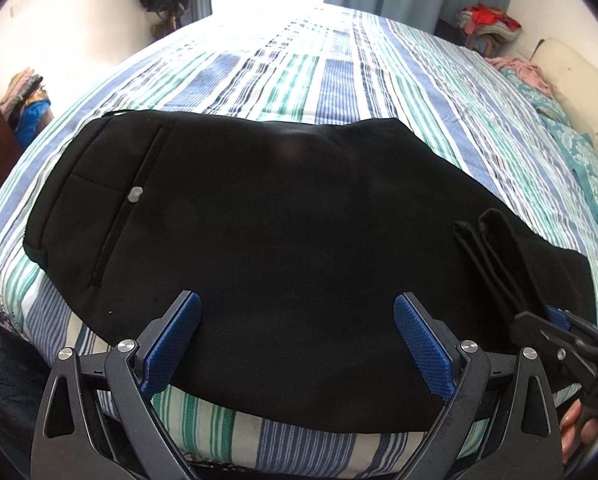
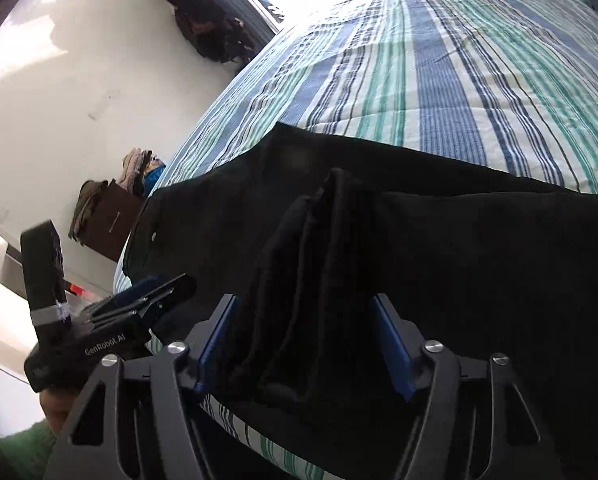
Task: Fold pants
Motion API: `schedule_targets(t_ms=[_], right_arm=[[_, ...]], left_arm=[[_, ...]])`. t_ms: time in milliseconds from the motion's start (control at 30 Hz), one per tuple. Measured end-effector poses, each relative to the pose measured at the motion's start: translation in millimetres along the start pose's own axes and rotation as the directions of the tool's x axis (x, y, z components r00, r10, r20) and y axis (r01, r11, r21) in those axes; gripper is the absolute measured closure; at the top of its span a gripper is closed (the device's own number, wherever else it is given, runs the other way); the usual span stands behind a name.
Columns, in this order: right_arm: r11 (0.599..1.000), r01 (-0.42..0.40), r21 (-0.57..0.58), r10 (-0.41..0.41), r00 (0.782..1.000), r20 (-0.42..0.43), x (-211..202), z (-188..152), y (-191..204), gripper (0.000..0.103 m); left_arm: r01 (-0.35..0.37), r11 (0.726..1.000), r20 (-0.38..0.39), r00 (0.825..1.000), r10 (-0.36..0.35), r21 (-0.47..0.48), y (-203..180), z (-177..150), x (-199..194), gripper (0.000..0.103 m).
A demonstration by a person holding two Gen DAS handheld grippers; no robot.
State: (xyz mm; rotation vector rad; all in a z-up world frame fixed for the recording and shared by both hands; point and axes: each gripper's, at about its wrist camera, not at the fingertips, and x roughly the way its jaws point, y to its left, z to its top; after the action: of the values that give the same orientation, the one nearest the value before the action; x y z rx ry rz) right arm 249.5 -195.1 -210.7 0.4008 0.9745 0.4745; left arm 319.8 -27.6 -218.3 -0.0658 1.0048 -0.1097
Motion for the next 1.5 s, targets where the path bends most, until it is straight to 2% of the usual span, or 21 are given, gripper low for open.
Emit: schedule_targets(t_ms=[67,100,167,233,333,400,467,500,533,600,633,733,767,800,833,933,1067,1200,1500], right_arm=[[0.997,-0.012,-0.077,0.014,1.000,0.023,-17,-11,12,0.034],[0.994,0.009,-0.108,-0.004,0.999,0.047,-31,-16,13,0.033],[0.985,0.086,-0.147,-0.068,0.990,0.122,-66,-23,2,0.028],[0.972,0.198,-0.125,-0.170,0.963,0.207,-106,-28,-26,0.017],[0.919,0.394,-0.021,-0.373,0.885,0.280,-166,-23,-94,0.007],[0.851,0.519,0.074,-0.519,0.813,0.264,-193,-5,-153,0.006],[0.780,0.603,0.169,-0.626,0.755,0.194,-211,12,-219,0.006],[0.746,0.633,0.209,-0.664,0.731,0.155,-217,17,-253,0.006],[0.723,0.648,0.239,-0.685,0.717,0.129,-226,22,-287,0.006],[0.669,0.690,0.276,-0.735,0.670,0.108,-242,31,-339,0.006],[0.649,0.708,0.278,-0.753,0.651,0.102,-243,38,-361,0.006],[0.595,0.747,0.299,-0.793,0.605,0.066,-240,54,-422,0.005],[0.564,0.765,0.312,-0.810,0.586,0.025,-234,55,-440,0.000],[0.582,0.741,0.336,-0.787,0.618,0.000,-230,54,-455,0.000],[0.596,0.718,0.360,-0.775,0.631,0.026,-235,54,-458,0.000],[0.577,0.743,0.339,-0.796,0.605,0.027,-235,55,-455,0.000],[0.586,0.732,0.347,-0.788,0.615,0.031,-239,55,-456,0.000],[0.583,0.736,0.345,-0.790,0.612,0.029,-235,52,-451,0.000],[0.583,0.736,0.345,-0.790,0.612,0.029,-234,53,-453,0.000]], left_arm=[[0.012,1.000,0.000,1.000,-0.012,-0.010,0,0,-1,0.005],[0.023,1.000,-0.001,1.000,-0.023,-0.014,-2,1,-2,0.005],[0.052,0.999,0.004,0.999,-0.052,-0.002,-11,3,-4,0.005],[0.064,0.997,0.006,0.998,-0.065,0.042,-28,6,-4,0.005],[0.035,0.995,0.006,0.999,-0.036,0.098,-48,16,6,0.005],[0.001,0.997,0.005,1.000,-0.001,0.073,-50,25,16,0.005],[-0.035,0.999,-0.005,0.999,0.036,0.031,-46,35,31,0.005],[-0.061,0.998,-0.010,0.998,0.061,0.018,-43,38,39,0.005],[-0.091,0.996,-0.015,0.996,0.091,0.013,-41,42,47,0.005],[-0.149,0.989,-0.014,0.989,0.149,0.022,-42,46,61,0.004],[-0.168,0.985,0.000,0.986,0.168,0.034,-43,46,66,0.000],[-0.201,0.978,0.058,0.979,0.197,0.056,-46,42,73,0.000],[-0.211,0.976,0.073,0.976,0.207,0.055,-47,40,73,0.000],[-0.219,0.974,0.079,0.973,0.215,0.056,-47,40,73,0.000],[-0.224,0.973,0.080,0.972,0.219,0.057,-48,39,73,0.000],[-0.230,0.972,0.080,0.971,0.226,0.054,-47,40,73,0.000],[-0.269,0.961,0.099,0.960,0.262,0.066,-52,38,74,0.000],[-0.308,0.947,0.115,0.948,0.298,0.088,-58,37,74,0.000],[-0.324,0.941,0.109,0.943,0.314,0.093,-59,38,77,0.001]])
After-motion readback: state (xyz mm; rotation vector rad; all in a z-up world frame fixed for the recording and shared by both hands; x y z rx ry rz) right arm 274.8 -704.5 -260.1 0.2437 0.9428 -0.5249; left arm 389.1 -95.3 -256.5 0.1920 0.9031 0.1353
